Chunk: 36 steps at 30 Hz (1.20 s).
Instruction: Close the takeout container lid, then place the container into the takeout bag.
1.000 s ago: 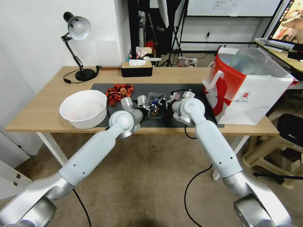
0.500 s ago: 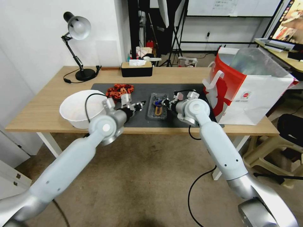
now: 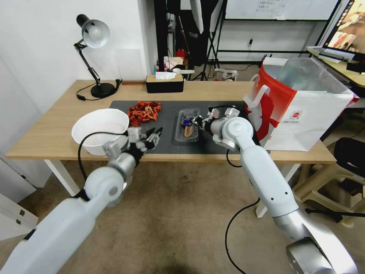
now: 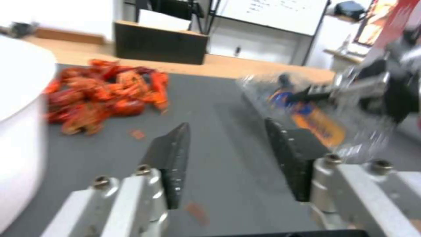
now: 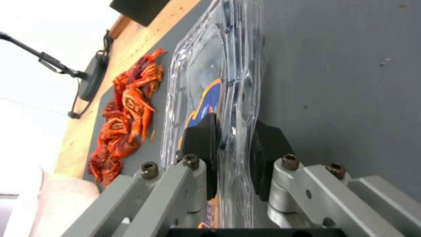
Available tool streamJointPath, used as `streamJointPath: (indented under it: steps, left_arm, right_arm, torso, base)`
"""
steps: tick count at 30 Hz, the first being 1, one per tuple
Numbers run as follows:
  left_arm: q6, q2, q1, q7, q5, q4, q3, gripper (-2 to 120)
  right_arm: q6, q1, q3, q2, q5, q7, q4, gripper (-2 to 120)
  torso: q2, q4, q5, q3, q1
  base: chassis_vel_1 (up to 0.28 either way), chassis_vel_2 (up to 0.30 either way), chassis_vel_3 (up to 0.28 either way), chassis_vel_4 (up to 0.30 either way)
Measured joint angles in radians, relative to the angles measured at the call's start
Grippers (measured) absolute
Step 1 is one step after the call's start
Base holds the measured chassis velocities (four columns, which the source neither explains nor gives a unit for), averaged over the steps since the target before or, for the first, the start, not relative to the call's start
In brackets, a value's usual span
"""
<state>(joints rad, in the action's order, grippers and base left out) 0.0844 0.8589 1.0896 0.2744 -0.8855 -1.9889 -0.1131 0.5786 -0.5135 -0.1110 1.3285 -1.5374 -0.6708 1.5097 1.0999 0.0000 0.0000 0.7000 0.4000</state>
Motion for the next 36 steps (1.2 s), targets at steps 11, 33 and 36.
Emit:
streamJointPath:
  steps: [11,33,36]
  left_arm:
    - [-0.091,-0.007,0.107,0.125,0.166,-0.019,0.012,89]
    - [-0.174,0.051,0.238,0.246,0.249,-0.002,0.021,100]
    - [-0.185,0.062,0.242,0.243,0.256,0.007,0.019,100]
  right_arm:
    - [-0.013,-0.023,-0.026,-0.021,-0.016,0.007,0.045,14]
    - [-0.194,-0.07,-0.062,-0.131,0.04,0.213,0.239,14]
    - [-0.278,-0.05,-0.058,-0.161,0.134,0.249,0.289,14]
  torso:
    - [0.0,-0.0006,0.0,0.0,0.0]
    - [0.0,0.0001,0.0001,0.0,0.0]
    - [0.0,0.0,0.0001,0.0,0.0]
  base:
    - [0.0,0.0,0.0,0.0]
    - [0.0,0.0,0.0,0.0]
    - [0.0,0.0,0.0,0.0]
